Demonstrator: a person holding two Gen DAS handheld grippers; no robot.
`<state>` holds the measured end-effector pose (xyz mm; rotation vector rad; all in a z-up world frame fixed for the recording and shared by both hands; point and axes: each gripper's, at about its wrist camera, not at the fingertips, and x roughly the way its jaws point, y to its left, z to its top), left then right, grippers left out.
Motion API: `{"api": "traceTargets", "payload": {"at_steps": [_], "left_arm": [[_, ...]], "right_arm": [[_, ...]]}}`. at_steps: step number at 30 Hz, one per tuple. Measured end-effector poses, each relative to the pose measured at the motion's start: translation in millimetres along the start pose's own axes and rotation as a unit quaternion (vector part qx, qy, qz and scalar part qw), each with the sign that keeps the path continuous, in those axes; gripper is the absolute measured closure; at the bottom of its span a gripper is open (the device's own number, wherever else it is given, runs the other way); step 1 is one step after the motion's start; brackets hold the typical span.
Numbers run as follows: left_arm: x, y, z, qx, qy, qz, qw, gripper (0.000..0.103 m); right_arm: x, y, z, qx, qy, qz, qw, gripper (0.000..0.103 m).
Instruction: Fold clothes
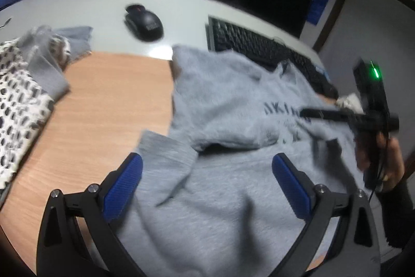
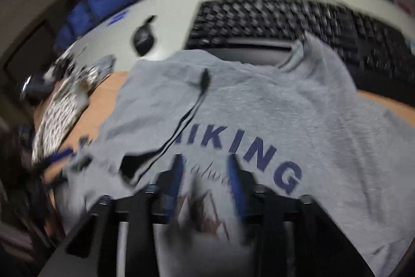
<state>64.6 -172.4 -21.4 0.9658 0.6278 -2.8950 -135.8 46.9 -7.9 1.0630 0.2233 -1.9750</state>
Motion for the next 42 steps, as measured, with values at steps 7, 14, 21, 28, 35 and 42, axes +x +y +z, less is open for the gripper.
{"api": "traceTargets", "payload": {"at_steps": [7,14,21,28,35,42], "left_arm": [[27,-40,17,0.023,0.087,-0.147,0.9851,0.001],[87,-47,25,0.101,0.148,-0.029,0.9834,0.001],[59,23,35,0.049,0.107,0.097,0.9883,0.002],[36,-4,49,0.077,0.072,0.012,0.9943,0.002],[57,-26,64,0.09,0.079,-0.043,0.9919,0.001],[89,-36,34,0.106,0.113,-0.034,0.9874,0.001]], "right_arm": [[-23,0,-42,-0.082,-0.026,0.009,0.996,0.031],[-19,-38,-52,0.002,-0.03,0.056,0.998,0.025],[-23,-43,-55,0.015,-0.035,0.072,0.997,0.024],[-19,-46,-55,0.026,-0.038,0.088,0.995,0.024],[-16,-1,-30,-0.091,-0.008,-0.003,0.996,0.024],[10,55,53,-0.186,0.0,0.002,0.983,0.024]]}}
